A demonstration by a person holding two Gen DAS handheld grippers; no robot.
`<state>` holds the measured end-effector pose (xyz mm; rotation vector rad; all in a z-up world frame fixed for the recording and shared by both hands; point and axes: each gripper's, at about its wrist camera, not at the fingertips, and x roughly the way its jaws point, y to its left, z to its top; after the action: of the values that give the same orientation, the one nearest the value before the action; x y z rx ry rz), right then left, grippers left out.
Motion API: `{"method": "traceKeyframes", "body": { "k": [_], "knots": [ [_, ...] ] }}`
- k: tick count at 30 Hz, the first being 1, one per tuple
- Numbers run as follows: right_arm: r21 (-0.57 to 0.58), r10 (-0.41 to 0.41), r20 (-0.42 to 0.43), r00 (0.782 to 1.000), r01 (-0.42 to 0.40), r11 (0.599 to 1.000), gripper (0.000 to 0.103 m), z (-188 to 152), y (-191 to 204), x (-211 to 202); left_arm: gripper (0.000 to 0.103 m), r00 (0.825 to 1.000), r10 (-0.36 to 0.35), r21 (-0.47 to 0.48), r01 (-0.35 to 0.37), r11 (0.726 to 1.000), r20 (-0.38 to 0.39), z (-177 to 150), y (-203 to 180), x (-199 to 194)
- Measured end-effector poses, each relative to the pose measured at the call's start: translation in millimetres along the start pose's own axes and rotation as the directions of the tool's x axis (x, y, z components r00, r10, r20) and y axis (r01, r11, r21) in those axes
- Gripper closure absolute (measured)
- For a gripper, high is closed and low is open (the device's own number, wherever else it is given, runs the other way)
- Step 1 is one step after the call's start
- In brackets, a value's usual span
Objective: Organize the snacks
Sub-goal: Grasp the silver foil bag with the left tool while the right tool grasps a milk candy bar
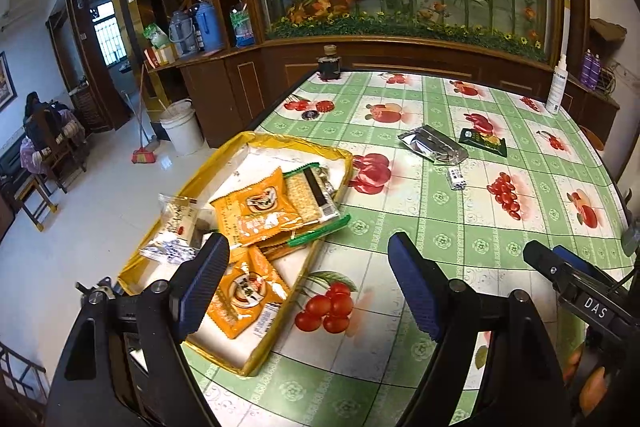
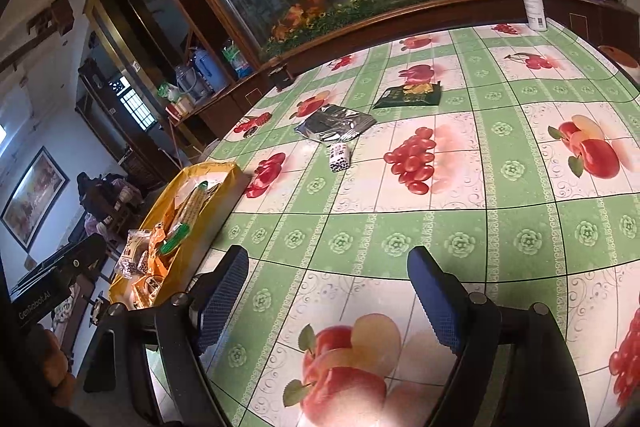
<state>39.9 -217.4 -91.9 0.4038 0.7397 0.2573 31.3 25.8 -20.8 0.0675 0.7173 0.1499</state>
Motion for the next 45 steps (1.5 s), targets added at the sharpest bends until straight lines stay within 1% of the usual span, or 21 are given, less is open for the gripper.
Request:
{"method": "traceKeyframes", "body": {
  "k": [5, 8, 13, 16, 17, 19, 22, 24, 26, 27, 28, 29, 30, 31, 34, 37, 38, 40, 41, 44, 45],
  "knots": [
    [-0.008, -0.027, -0.002, 1.000, 0.027, 1.000, 0.020, 7.3, -7.1, 5.7, 0.021, 0.994, -0.097, -0.028, 0.096, 0.995, -0.057, 5.4, -14.3, 19.1],
    [-0.003, -0.046, 0.011, 0.999, 0.046, 0.999, 0.019, 17.8, -15.3, 9.2, 0.021, 0.987, -0.144, -0.036, 0.142, 0.989, -0.069, 11.4, -25.9, 29.3],
    [-0.001, -0.066, 0.025, 0.998, 0.066, 0.998, 0.019, 45.5, -29.4, 25.2, 0.021, 0.976, -0.192, -0.056, 0.187, 0.981, -0.107, 24.1, -39.9, 50.4],
    [-0.059, -0.050, -0.027, 0.998, 0.049, 0.997, 0.021, 58.9, -21.6, 48.9, 0.021, 0.973, -0.206, -0.083, 0.198, 0.977, -0.108, 29.3, -38.2, 56.8],
    [-0.083, -0.042, -0.043, 0.998, 0.039, 0.996, 0.023, 60.9, -16.4, 57.0, 0.021, 0.974, -0.203, -0.089, 0.194, 0.977, -0.105, 30.8, -36.7, 58.2],
    [-0.149, -0.049, -0.070, 0.996, 0.038, 0.988, 0.034, 65.6, -0.7, 78.1, 0.021, 0.974, -0.197, -0.094, 0.188, 0.978, -0.108, 33.9, -34.2, 63.0],
    [-0.212, -0.059, -0.109, 0.992, 0.035, 0.977, 0.041, 71.5, 18.6, 110.3, 0.021, 0.974, -0.194, -0.099, 0.183, 0.978, -0.116, 37.7, -28.7, 70.5],
    [-0.239, -0.074, -0.124, 0.989, 0.043, 0.970, 0.043, 76.1, 26.6, 128.5, 0.021, 0.974, -0.191, -0.107, 0.178, 0.978, -0.124, 40.3, -24.5, 76.3],
    [-0.262, -0.114, -0.132, 0.985, 0.076, 0.962, 0.044, 79.4, 31.1, 143.6, 0.021, 0.970, -0.200, -0.120, 0.184, 0.975, -0.135, 44.0, -22.4, 83.6],
    [-0.261, -0.124, -0.153, 0.980, 0.081, 0.962, 0.044, 80.7, 30.8, 152.0, 0.021, 0.969, -0.206, -0.127, 0.189, 0.974, -0.139, 46.1, -22.5, 87.3],
    [-0.261, -0.138, -0.172, 0.975, 0.090, 0.961, 0.051, 81.3, 29.5, 160.6, 0.021, 0.967, -0.213, -0.135, 0.194, 0.972, -0.143, 48.6, -23.7, 91.3],
    [-0.271, -0.161, -0.173, 0.972, 0.110, 0.956, 0.057, 81.1, 28.6, 165.2, 0.021, 0.964, -0.222, -0.140, 0.201, 0.969, -0.148, 51.4, -26.1, 96.0],
    [-0.292, -0.190, -0.156, 0.969, 0.138, 0.946, 0.070, 81.1, 28.7, 165.8, 0.021, 0.961, -0.230, -0.143, 0.209, 0.967, -0.152, 53.9, -29.3, 100.8],
    [-0.290, -0.202, -0.158, 0.967, 0.151, 0.945, 0.083, 81.8, 26.2, 164.8, 0.021, 0.958, -0.238, -0.145, 0.216, 0.966, -0.159, 56.5, -33.8, 106.3],
    [-0.234, -0.184, -0.167, 0.969, 0.142, 0.962, 0.083, 82.7, 9.7, 147.9, 0.021, 0.942, -0.272, -0.159, 0.244, 0.957, -0.195, 64.1, -51.7, 127.4],
    [-0.154, -0.150, -0.138, 0.979, 0.129, 0.980, 0.083, 79.3, -10.6, 112.6, 0.021, 0.912, -0.339, -0.236, 0.286, 0.929, -0.230, 71.3, -72.5, 152.2],
    [-0.127, -0.136, -0.126, 0.983, 0.120, 0.985, 0.083, 77.3, -16.3, 100.6, 0.021, 0.906, -0.353, -0.270, 0.288, 0.919, -0.234, 73.4, -80.2, 160.5],
    [-0.088, -0.116, -0.088, 0.989, 0.108, 0.990, 0.083, 72.0, -27.4, 78.6, 0.021, 0.905, -0.355, -0.320, 0.273, 0.907, -0.236, 76.7, -94.3, 173.6],
    [-0.070, -0.107, -0.075, 0.991, 0.102, 0.992, 0.083, 69.6, -33.3, 71.6, 0.021, 0.907, -0.347, -0.336, 0.258, 0.906, -0.239, 78.8, -102.1, 179.9],
    [-0.028, -0.090, -0.044, 0.995, 0.088, 0.996, 0.083, 70.2, -48.1, 63.6, 0.021, 0.929, -0.284, -0.350, 0.191, 0.917, -0.236, 85.7, -120.5, 194.7],
    [-0.020, -0.086, -0.039, 0.996, 0.085, 0.996, 0.083, 71.2, -50.0, 64.2, 0.021, 0.933, -0.268, -0.360, 0.172, 0.917, -0.239, 87.9, -123.9, 200.2]
  ]
}}
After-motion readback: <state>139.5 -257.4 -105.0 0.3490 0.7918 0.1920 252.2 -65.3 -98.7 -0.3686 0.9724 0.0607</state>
